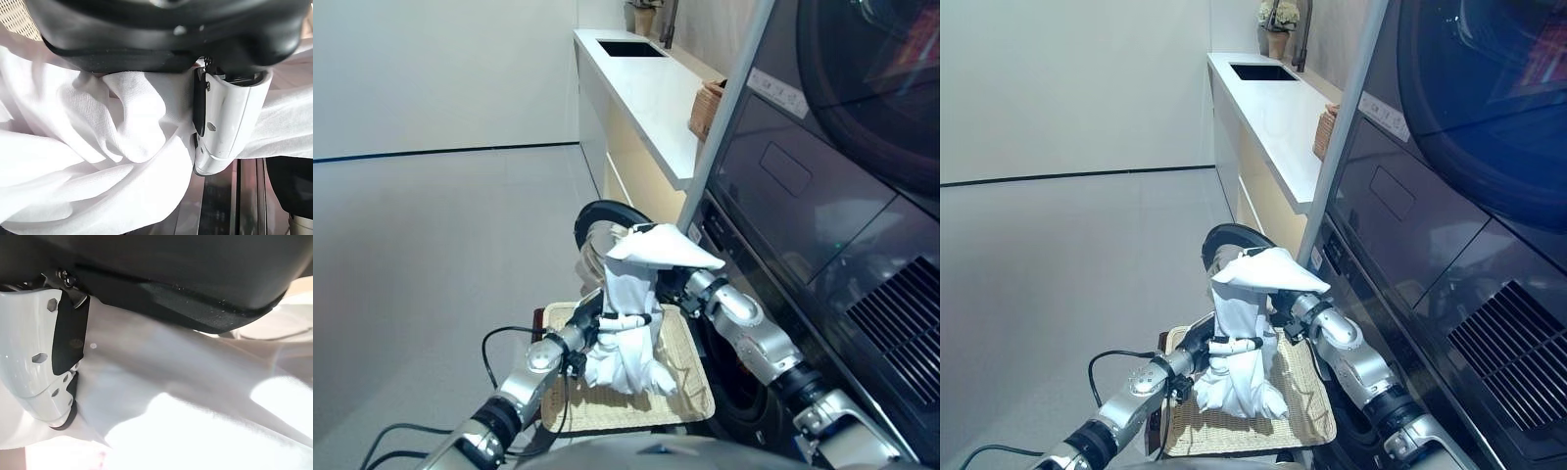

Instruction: Pick up the clothes and place them into the washing machine

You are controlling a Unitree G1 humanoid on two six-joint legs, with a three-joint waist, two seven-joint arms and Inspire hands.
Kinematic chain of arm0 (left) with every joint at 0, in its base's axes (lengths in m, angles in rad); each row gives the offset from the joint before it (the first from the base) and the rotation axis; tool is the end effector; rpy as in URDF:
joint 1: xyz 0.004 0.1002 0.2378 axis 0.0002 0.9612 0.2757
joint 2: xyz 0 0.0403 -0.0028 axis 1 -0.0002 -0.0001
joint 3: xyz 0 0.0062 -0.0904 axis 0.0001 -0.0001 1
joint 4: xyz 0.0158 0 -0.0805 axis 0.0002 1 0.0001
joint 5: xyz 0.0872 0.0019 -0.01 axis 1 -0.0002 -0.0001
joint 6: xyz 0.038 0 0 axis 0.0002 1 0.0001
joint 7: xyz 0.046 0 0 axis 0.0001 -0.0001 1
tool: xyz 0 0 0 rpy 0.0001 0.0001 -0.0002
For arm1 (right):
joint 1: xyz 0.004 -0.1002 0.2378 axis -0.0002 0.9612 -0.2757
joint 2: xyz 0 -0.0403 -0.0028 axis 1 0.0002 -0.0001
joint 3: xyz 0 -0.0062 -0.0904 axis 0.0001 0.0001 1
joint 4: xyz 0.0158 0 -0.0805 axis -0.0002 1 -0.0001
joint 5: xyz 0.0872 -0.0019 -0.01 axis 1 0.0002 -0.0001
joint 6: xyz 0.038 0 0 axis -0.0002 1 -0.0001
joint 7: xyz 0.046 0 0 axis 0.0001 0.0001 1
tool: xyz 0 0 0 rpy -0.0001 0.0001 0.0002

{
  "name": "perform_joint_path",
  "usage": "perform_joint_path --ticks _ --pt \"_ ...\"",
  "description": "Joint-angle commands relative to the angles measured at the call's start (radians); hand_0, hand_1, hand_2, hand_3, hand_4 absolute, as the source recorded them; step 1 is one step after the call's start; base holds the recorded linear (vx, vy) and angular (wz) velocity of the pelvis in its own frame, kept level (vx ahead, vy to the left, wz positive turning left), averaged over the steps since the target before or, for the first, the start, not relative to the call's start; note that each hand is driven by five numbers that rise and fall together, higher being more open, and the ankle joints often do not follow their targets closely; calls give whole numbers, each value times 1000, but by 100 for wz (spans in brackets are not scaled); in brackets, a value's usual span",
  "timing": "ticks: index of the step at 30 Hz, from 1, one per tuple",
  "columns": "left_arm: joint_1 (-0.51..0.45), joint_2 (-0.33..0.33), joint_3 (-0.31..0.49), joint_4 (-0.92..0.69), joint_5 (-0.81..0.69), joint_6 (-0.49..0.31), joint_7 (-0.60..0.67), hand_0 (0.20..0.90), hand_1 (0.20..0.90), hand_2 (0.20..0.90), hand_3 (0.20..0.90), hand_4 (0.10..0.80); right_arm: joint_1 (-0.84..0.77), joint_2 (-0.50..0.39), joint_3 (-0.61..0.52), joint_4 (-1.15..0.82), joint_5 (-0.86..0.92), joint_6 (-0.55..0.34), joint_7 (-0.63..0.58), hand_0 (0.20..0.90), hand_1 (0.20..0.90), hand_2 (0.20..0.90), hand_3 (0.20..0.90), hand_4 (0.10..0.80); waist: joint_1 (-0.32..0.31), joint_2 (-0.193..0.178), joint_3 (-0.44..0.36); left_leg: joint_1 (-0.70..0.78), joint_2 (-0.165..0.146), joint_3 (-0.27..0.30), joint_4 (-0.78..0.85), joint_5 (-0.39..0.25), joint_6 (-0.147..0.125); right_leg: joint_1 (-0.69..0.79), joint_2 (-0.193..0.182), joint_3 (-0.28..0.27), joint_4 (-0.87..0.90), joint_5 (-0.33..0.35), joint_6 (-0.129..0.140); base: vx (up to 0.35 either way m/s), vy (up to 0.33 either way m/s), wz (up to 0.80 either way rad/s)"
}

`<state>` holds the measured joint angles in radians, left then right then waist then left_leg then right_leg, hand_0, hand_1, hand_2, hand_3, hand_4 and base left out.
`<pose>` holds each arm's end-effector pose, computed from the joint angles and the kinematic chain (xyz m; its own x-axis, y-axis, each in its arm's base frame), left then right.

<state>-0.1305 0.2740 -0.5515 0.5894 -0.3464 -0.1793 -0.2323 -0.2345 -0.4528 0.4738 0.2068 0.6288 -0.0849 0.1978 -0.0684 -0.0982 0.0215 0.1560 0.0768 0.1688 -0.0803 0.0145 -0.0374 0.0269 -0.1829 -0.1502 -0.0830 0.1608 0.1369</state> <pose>0.1749 0.1384 -0.0227 0.7462 -0.5350 -0.3961 0.5535 0.8293 -0.0775 0.2180 -0.1556 0.0545 0.8382 0.5407 -0.0715 -0.5303 0.8385 0.1253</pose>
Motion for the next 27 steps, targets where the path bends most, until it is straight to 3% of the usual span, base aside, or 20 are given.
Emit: perform_joint_path --ticks 1,13,19,27 --pt "-115 -16 49 54 36 -94 9 200 200 200 200 300 -114 -3 -127 -137 79 -132 1 200 200 200 200 300 3 2 -34 -37 46 -62 -7 8 -56 56 -95 -18 28 -40 93 0 0 0" --pt "-59 130 268 36 170 -135 101 200 200 200 200 300 51 -18 -307 -171 27 -158 -2 200 200 200 200 300 2 15 -32 -36 42 -60 -7 7 -55 56 -100 -17 29 -40 95 0 0 0" --pt "-67 153 376 54 247 -145 216 200 200 200 200 300 121 -21 -300 -180 -27 -155 36 200 200 200 200 300 3 13 -28 -39 41 -61 -7 9 -57 57 -98 -21 28 -42 95 0 0 0" --pt "-94 151 444 23 276 -158 324 200 200 200 200 300 166 -29 -238 -128 -83 -136 82 200 200 200 200 300 1 9 -22 -39 45 -63 -7 11 -62 59 -98 -23 27 -44 94 0 0 0"
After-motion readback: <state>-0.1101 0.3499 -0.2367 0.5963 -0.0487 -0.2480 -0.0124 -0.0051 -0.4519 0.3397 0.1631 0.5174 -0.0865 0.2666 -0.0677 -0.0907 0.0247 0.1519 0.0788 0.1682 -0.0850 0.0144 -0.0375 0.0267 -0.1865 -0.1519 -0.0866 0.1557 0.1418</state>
